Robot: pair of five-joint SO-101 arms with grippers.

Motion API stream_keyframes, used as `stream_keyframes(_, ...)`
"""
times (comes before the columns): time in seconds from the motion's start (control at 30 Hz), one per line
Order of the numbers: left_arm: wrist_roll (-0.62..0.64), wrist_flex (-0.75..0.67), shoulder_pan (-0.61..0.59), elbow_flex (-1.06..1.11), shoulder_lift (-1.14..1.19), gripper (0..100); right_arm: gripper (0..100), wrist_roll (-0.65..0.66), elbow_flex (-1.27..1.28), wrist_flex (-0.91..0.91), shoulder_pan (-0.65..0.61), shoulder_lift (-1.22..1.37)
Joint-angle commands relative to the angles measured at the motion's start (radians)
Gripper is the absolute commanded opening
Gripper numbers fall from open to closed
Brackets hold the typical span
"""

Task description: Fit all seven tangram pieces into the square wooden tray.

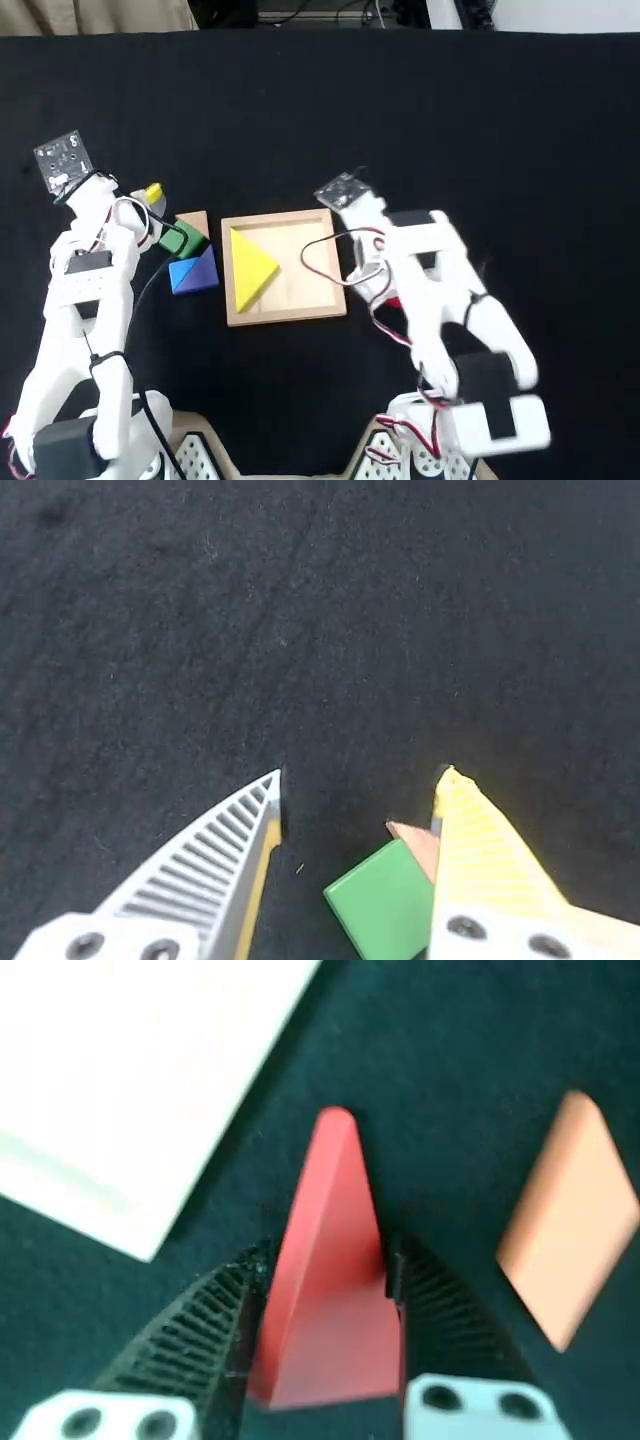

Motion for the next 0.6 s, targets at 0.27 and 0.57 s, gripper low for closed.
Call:
stream_keyframes(0.27, 0.002, -0.031, 0.007, -0.007, -0.029, 25, 3.9, 0.029, -0.027, 0.032, 0.118, -0.153)
stream_keyframes(0.57, 0.002, -0.034, 0.007, -0.007, -0.029, 25, 1.1, 0.124, -0.082, 0.087, 0.101, -0.165)
